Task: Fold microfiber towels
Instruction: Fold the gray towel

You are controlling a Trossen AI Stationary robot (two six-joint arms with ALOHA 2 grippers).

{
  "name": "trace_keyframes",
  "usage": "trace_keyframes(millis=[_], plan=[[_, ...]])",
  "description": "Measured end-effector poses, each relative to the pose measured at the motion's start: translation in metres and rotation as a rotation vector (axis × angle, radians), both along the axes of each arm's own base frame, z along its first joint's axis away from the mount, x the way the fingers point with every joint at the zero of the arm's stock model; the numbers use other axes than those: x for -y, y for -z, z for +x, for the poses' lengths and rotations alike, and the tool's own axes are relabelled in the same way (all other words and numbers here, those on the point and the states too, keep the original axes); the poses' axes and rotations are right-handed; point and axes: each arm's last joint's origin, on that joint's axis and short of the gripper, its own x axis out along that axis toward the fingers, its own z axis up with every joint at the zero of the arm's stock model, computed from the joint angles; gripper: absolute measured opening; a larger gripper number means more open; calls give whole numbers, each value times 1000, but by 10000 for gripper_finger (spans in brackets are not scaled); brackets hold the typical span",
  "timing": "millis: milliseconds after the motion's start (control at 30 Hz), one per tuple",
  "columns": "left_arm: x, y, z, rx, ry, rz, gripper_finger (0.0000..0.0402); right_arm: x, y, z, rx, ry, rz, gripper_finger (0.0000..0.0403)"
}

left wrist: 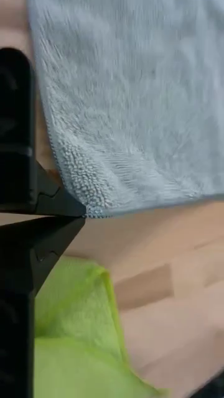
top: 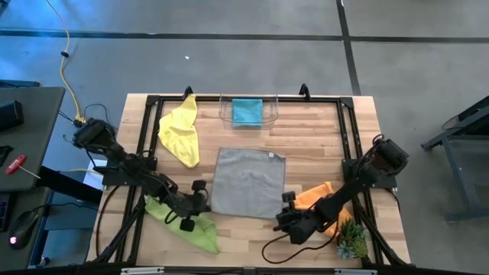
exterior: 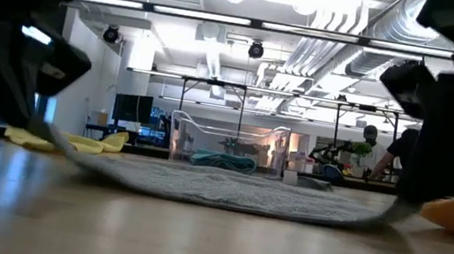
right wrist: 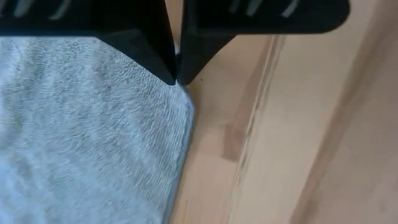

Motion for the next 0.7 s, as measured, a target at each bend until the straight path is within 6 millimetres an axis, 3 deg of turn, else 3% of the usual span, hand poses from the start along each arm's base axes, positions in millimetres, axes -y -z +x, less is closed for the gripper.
trace_keyframes(millis=[200, 333, 500, 700], plan=[[-1, -37, -12, 71, -109, 40, 0, 8, -35, -6, 103, 63, 18, 3], [-14, -56, -15, 130, -247, 85, 0, 27, -53, -9, 130, 159, 2, 2], [-49, -63, -12, 142, -478, 213, 0, 63, -64, 0, 121, 298, -10, 1], [-107, -56, -2, 90, -650, 270, 0, 116, -60, 12, 21, 483, -48, 0]])
